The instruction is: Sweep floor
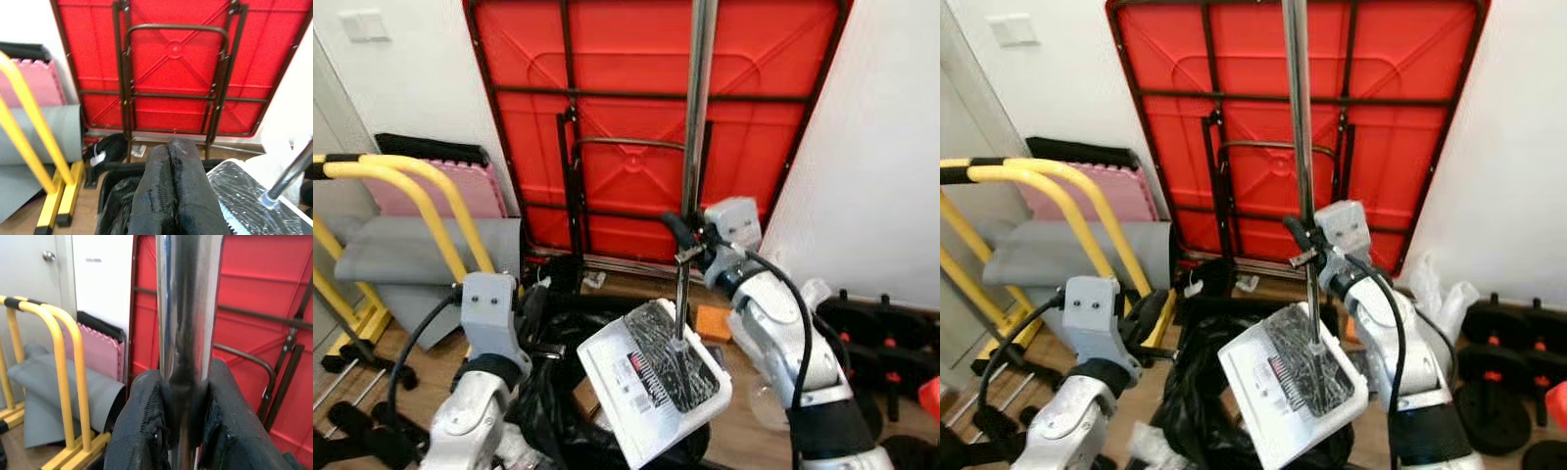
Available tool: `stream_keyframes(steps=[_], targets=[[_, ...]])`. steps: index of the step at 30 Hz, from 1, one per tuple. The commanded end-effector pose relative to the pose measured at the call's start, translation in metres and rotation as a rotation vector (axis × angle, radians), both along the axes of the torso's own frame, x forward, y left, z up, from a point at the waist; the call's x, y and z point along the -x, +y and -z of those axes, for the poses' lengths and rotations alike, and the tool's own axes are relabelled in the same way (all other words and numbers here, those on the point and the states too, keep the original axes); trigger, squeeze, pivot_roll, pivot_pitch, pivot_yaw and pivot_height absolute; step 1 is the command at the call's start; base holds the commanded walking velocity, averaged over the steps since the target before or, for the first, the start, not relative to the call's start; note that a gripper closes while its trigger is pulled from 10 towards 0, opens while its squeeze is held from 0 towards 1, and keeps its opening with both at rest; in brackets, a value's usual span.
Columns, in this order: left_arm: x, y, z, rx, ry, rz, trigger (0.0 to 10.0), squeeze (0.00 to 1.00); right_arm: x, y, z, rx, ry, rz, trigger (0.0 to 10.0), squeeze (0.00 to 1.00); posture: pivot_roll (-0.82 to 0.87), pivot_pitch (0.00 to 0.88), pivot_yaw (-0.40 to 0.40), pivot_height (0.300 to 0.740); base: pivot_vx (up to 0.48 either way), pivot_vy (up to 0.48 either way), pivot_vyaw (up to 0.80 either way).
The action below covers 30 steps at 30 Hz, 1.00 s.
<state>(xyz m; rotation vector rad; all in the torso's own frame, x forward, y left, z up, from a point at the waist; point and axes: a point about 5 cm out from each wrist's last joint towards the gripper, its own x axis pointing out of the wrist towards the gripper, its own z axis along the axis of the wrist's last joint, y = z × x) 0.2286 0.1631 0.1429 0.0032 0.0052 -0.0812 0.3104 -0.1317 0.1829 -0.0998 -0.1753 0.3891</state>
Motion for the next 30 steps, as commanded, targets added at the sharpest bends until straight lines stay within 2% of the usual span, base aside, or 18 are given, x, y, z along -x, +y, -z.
stream_keyframes(steps=[1, 3, 6, 11, 23, 24, 30], targets=[[0.002, 0.001, 0.001, -0.001, -0.005, 0.015, 10.0, 0.0, 0.003, 0.0, -0.015, -0.021, -0.064, -0.002, 10.0, 0.0, -0.03, 0.0, 0.011, 0.74, 0.0, 0.0, 0.0], [0.003, -0.002, -0.001, -0.005, -0.017, 0.046, 10.0, 0.0, 0.003, -0.001, -0.014, -0.018, -0.061, 0.002, 10.0, 0.0, -0.03, 0.0, 0.011, 0.74, 0.48, 0.0, 0.0], [0.002, -0.001, 0.0, -0.003, -0.014, 0.036, 10.0, 0.0, 0.003, -0.002, -0.013, -0.016, -0.059, 0.005, 10.0, 0.0, -0.03, 0.0, 0.013, 0.74, 0.463, 0.0, 0.0], [-0.001, 0.003, 0.005, -0.016, 0.013, -0.005, 10.0, 0.0, 0.004, -0.003, -0.011, -0.014, -0.052, 0.013, 10.0, 0.0, -0.03, 0.0, 0.014, 0.74, 0.0, 0.0, 0.0], [0.0, 0.006, 0.011, -0.019, 0.026, -0.014, 10.0, 0.0, 0.005, -0.009, -0.006, 0.005, -0.036, 0.037, 10.0, 0.0, -0.03, 0.0, 0.013, 0.74, 0.0, 0.0, 0.0], [0.0, 0.006, 0.015, -0.041, 0.046, -0.022, 10.0, 0.0, 0.006, -0.01, -0.005, 0.007, -0.032, 0.039, 10.0, 0.0, -0.03, 0.0, 0.011, 0.74, 0.0, 0.0, 0.0], [-0.001, 0.006, 0.02, -0.02, 0.075, -0.03, 10.0, 0.0, 0.007, -0.012, -0.004, 0.011, -0.024, 0.051, 10.0, 0.0, -0.03, 0.0, 0.009, 0.74, 0.0, 0.0, 0.0]])
